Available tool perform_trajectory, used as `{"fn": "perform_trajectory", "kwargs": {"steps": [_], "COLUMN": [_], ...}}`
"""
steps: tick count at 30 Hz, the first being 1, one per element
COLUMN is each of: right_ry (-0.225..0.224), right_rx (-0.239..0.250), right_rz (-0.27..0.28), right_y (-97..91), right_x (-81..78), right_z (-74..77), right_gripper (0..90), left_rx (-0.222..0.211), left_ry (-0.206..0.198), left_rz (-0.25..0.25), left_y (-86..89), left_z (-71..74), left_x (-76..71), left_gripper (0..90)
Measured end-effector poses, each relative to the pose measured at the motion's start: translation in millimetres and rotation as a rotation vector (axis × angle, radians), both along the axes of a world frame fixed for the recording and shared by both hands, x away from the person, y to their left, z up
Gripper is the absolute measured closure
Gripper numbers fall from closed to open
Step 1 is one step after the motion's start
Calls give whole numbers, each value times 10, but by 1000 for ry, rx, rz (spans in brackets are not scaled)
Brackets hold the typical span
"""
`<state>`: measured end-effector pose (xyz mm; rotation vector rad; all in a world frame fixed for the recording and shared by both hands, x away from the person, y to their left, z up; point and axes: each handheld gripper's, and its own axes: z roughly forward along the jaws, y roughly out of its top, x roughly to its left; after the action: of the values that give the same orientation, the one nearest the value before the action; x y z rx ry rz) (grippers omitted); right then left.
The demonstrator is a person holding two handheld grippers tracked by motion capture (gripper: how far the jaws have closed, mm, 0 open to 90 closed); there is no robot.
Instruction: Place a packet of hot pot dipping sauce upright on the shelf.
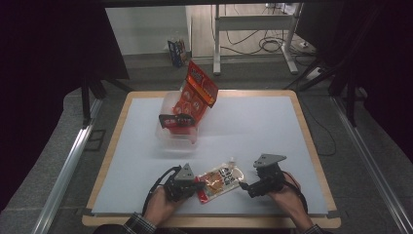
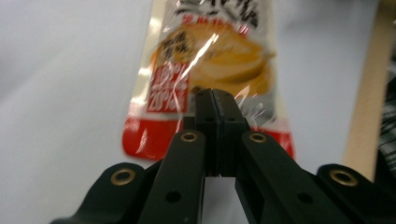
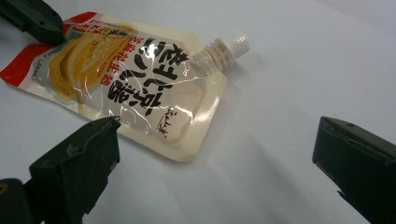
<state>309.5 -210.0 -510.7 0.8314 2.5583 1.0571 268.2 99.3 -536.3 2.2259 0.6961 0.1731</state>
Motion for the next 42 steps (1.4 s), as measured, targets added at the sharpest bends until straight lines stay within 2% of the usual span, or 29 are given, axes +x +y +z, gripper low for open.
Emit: {"fn": "perform_trajectory", "kwargs": {"steps": [4,6,12,17,24,27,34,37,42], "right_ry": [-5,0,37,79,134,149,217,253,281], "right_rx": [-7,-4,-3,1,9,22,98,138,181], "right_rz": [10,13,35,64,88,87,87,97,130], "right_y": [13,26,91,173,278,318,379,404,472], "right_x": [-5,-9,-13,-9,13,30,64,85,107], "right_z": [-3,-7,-42,-94,-170,-187,-185,-184,-178], "right_gripper": [1,0,0,0,0,0,0,0,5], "left_rx": [19,9,25,0,0,0,-7,-8,-13], "left_ry": [-3,17,26,36,38,39,47,47,52], "left_rz": [7,18,25,44,46,47,52,52,53], "left_y": [2,17,36,31,34,34,37,39,43], "left_z": [-20,-27,-25,-36,-37,-37,-39,-40,-42], "left_x": [-12,-4,-1,-8,-7,-6,-4,-4,-1], "left_gripper": [900,900,900,900,900,900,900,900,900]}}
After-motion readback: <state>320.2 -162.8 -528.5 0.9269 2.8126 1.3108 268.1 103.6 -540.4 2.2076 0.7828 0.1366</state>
